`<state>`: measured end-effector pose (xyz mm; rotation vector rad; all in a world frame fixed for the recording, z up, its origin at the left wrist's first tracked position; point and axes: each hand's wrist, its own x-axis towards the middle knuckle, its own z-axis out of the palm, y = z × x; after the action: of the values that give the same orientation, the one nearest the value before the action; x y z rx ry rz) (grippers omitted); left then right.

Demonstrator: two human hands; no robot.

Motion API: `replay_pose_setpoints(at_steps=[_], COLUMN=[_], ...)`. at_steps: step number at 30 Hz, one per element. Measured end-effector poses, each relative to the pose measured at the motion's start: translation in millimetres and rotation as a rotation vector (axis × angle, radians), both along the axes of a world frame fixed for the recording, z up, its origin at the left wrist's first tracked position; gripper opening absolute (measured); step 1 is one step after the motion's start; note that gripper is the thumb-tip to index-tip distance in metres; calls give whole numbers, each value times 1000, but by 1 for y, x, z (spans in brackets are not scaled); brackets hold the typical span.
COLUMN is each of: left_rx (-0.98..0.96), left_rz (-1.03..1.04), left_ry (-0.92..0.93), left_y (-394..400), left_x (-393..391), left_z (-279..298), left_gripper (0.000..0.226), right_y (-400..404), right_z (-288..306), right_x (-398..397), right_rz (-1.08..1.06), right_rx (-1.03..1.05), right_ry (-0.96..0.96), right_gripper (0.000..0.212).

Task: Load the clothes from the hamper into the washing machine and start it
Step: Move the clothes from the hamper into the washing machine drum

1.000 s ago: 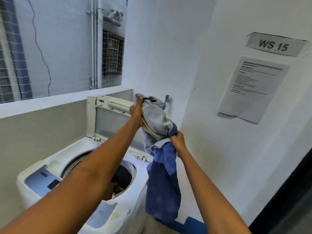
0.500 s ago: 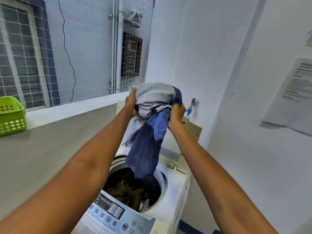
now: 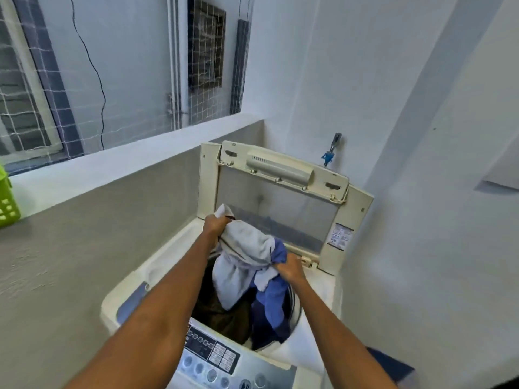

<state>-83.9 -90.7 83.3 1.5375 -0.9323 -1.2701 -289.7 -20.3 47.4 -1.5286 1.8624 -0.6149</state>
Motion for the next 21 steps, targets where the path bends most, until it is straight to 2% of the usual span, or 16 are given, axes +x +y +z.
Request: replay_pose_setpoints(at_steps=[2,4,5,8,11,12,14,15,18,21], left_rx=[-40,-67,-60,25,259,319,380,406,447,333], left_rz=[84,111,79,-80,-329,-413,-533,-579,-691,-563], left_ry=[49,44,-13,-360,-627,-656,-668,-691,-762,-667], left_y=[-2,-2,-7,-11,-9,-7,0,5,16,15], left_x=[-2,-3,-1,3,5,3,-5,-9,-21,-38], left_z=[-27,-56,-76,-127,-174,-188,-213,-223,-245,-243], left_gripper=[45,64,63,56,62,61,58,58,54,40], right_y=[1,5,4,1,2,1,-2,-6,-9,-10], right_z=[-31,-55,-72,-123,-166,-179,-200,-213,-215,-186], right_x=[8,18,23,36,50,54,62,64,64,50], right_rz=[-44,-119,-139,-123,-21,8,69,86,103,41], right_rx=[35,34,45,161,288,324,392,421,427,311], right_ry=[-22,-67,-59,-27,-41,-47,-38,-31,5,6], right_gripper=[36,16,11,43,50,42,11,9,21,38])
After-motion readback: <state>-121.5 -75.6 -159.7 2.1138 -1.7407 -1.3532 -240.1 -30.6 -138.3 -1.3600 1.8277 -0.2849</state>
